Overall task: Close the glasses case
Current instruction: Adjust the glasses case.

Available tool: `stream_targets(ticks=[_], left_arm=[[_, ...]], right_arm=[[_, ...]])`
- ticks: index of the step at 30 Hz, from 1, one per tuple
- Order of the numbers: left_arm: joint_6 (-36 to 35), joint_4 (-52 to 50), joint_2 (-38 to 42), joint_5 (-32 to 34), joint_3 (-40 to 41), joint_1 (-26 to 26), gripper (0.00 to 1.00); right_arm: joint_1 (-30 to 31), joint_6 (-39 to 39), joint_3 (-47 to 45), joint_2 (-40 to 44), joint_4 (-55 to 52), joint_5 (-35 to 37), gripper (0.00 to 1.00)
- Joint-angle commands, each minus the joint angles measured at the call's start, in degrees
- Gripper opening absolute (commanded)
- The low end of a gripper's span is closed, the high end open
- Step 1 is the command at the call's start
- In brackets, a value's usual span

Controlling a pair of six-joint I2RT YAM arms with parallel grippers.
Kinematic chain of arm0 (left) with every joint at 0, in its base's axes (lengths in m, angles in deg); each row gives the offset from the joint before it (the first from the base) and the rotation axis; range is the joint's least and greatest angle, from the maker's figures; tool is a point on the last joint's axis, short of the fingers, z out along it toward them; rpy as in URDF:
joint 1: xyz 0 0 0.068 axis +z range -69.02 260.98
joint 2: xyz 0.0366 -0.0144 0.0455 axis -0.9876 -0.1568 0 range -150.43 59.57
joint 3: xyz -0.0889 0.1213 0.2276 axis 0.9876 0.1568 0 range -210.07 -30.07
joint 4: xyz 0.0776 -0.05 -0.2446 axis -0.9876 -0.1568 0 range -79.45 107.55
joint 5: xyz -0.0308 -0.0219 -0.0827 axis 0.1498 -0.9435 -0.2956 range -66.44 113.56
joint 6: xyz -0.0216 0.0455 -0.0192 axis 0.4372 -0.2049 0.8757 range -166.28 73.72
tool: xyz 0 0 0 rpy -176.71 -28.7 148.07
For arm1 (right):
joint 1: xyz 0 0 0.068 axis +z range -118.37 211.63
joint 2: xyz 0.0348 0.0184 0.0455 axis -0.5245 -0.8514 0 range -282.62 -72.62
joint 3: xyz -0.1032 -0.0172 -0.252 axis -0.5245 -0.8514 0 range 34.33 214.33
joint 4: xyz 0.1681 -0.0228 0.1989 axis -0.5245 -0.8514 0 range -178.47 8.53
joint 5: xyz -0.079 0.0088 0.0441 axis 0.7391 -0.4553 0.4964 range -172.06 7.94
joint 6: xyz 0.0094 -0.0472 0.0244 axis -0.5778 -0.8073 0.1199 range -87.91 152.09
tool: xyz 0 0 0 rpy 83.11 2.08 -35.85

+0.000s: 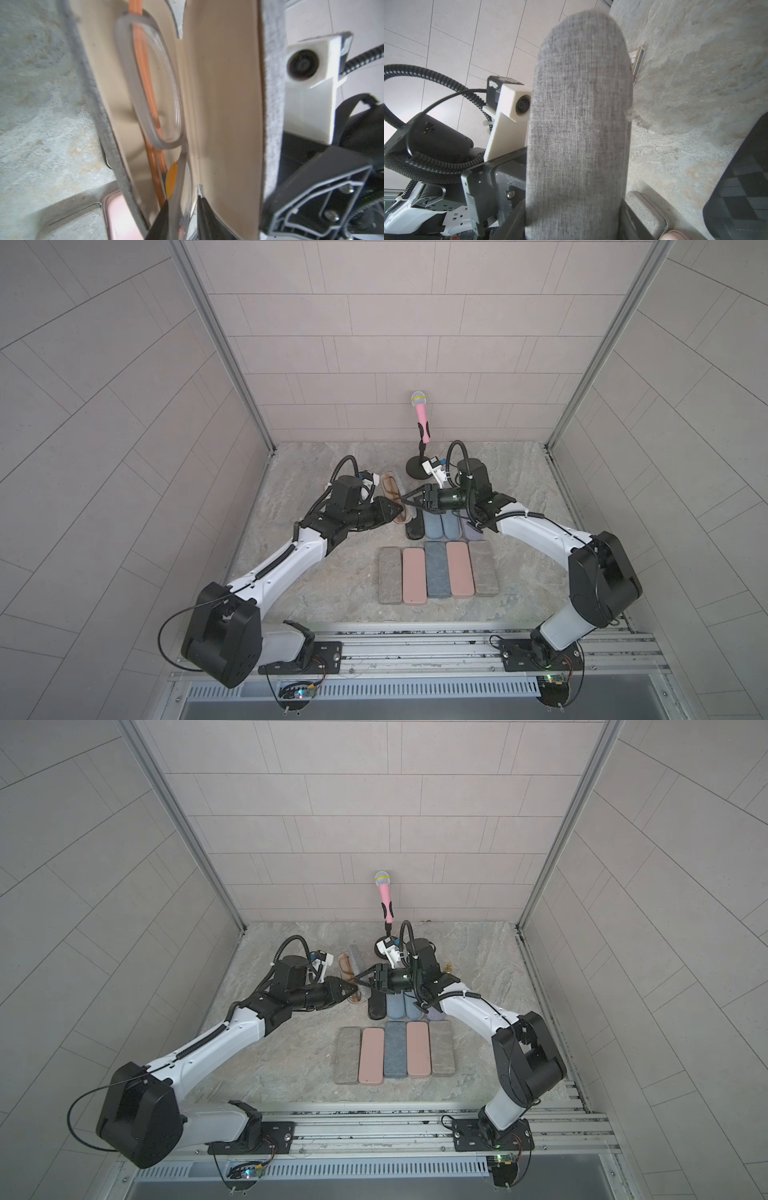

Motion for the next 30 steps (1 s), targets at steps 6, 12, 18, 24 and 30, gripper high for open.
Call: stream_targets(ticks=[6, 12, 18, 24, 30], left_arm=[[-0.8, -2.1, 2.0, 0.8, 0.2, 1.1, 0.42], [-1.9, -4.4, 2.0, 1.2, -0.6, 1.2, 0.43], [-2.6, -6.4, 2.1, 1.9, -0.7, 1.5, 0.43], [-3.7, -9.2, 2.4, 3.3, -1.2, 1.9, 0.43], [-5.2, -11.1, 2.8, 4.4, -1.2, 2.8, 0.43]], right_arm=[[-0.1, -0.9, 2.1, 2.4, 1.3, -1.3, 0.21], [-0.5, 0.9, 1.8, 1.5, 3.5, -1.3, 0.21], [-0.7, 1.4, 2.0, 1.2, 4.2, -1.5, 0.21], [-0.9, 1.4, 1.8, 1.2, 4.0, -1.6, 0.21], [-1.1, 1.3, 1.5, 1.3, 4.0, -1.7, 0.21]])
